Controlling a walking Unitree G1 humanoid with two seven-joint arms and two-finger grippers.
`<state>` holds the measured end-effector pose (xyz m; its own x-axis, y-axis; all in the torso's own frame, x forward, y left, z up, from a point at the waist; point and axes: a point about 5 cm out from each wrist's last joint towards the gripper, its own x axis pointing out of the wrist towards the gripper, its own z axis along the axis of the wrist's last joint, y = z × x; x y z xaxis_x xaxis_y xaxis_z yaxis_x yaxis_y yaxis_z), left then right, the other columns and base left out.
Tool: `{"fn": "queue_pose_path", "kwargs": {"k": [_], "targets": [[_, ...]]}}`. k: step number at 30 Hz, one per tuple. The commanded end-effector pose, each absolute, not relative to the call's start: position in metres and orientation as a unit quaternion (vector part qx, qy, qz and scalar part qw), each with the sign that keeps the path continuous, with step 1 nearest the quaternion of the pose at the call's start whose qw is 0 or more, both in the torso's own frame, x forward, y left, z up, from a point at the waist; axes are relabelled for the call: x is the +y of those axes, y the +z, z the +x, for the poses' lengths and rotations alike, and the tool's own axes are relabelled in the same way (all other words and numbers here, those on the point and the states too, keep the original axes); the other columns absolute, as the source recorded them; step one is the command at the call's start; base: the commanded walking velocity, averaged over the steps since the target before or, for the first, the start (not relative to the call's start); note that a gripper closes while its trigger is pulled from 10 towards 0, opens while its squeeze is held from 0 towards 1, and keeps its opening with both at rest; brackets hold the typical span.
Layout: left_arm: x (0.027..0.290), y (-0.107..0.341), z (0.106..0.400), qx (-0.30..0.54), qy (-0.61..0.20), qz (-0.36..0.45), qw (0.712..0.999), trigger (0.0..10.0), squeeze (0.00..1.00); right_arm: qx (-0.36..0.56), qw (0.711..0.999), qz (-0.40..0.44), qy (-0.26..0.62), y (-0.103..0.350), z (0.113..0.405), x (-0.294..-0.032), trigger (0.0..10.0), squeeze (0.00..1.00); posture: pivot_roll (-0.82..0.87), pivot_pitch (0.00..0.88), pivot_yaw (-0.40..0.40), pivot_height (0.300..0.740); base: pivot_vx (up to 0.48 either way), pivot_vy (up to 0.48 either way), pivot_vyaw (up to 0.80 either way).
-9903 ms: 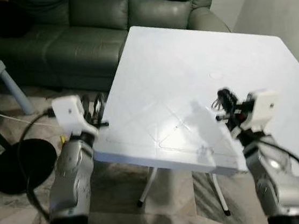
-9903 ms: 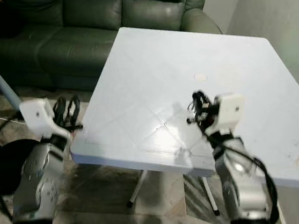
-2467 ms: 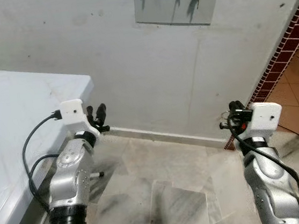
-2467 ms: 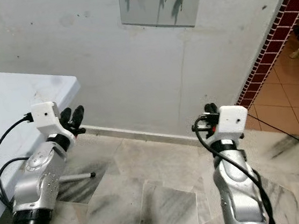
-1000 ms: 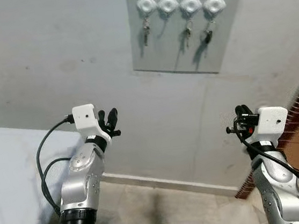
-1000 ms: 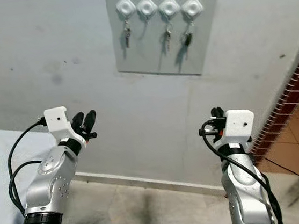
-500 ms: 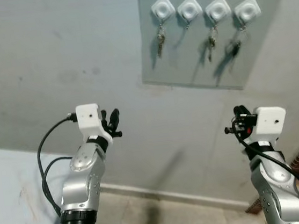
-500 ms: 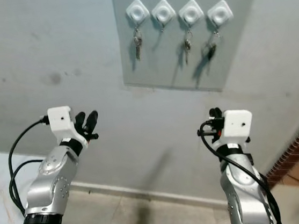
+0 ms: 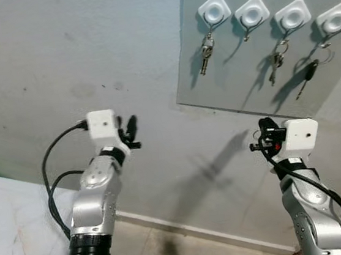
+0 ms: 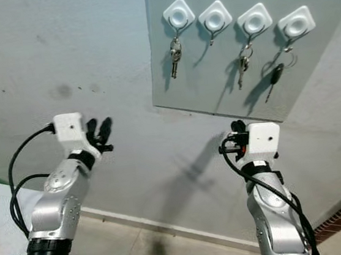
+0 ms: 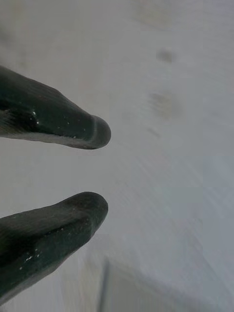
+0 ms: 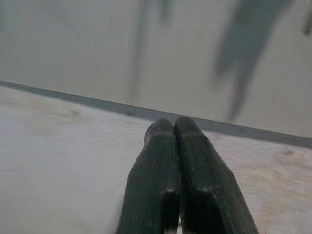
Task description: Hang keys on a hook
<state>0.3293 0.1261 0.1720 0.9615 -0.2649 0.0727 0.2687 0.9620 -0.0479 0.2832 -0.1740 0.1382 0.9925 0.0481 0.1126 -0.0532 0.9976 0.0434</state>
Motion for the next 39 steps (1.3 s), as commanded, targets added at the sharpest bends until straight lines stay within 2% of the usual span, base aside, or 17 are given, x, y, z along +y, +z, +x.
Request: {"fn": "queue_pose_path", "kwargs": {"k": [1,6,7,12,14,28,39], "targets": [[0.113,0.189,0.326,-0.065,-0.184,-0.003,0.981,10.0,0.0,-0.09,0.994,0.032,0.049,0.153,0.285,-0.17,10.0,0.0,0.11,0.064,-0.043,0.74,0.0,0.0,0.0],[0.097,0.207,0.322,-0.09,-0.241,0.01,0.966,10.0,0.0,-0.129,0.987,0.046,0.078,0.173,0.286,-0.166,10.0,0.0,0.11,0.07,-0.046,0.74,0.0,0.0,0.0],[0.087,0.218,0.319,-0.109,-0.273,0.015,0.956,10.0,0.0,-0.147,0.984,0.05,0.092,0.184,0.288,-0.163,10.0,0.0,0.11,0.071,-0.046,0.74,0.0,0.0,0.0],[0.077,0.226,0.318,-0.12,-0.3,0.021,0.946,10.0,0.0,-0.172,0.977,0.053,0.115,0.2,0.29,-0.159,10.0,0.0,0.1,0.075,-0.043,0.74,0.0,0.0,0.0],[0.072,0.235,0.318,-0.131,-0.313,0.018,0.941,10.0,0.0,-0.203,0.968,0.056,0.135,0.22,0.291,-0.154,10.0,0.0,0.1,0.075,-0.038,0.74,0.0,0.0,0.0],[0.061,0.255,0.316,-0.154,-0.335,0.01,0.93,10.0,0.0,-0.252,0.945,0.077,0.196,0.254,0.299,-0.134,10.0,0.0,0.1,0.086,-0.037,0.74,0.0,0.0,0.0],[0.055,0.263,0.312,-0.16,-0.346,0.003,0.925,10.0,0.0,-0.28,0.934,0.097,0.199,0.271,0.304,-0.128,10.0,0.0,0.11,0.09,-0.037,0.74,0.0,0.0,0.0]]}}
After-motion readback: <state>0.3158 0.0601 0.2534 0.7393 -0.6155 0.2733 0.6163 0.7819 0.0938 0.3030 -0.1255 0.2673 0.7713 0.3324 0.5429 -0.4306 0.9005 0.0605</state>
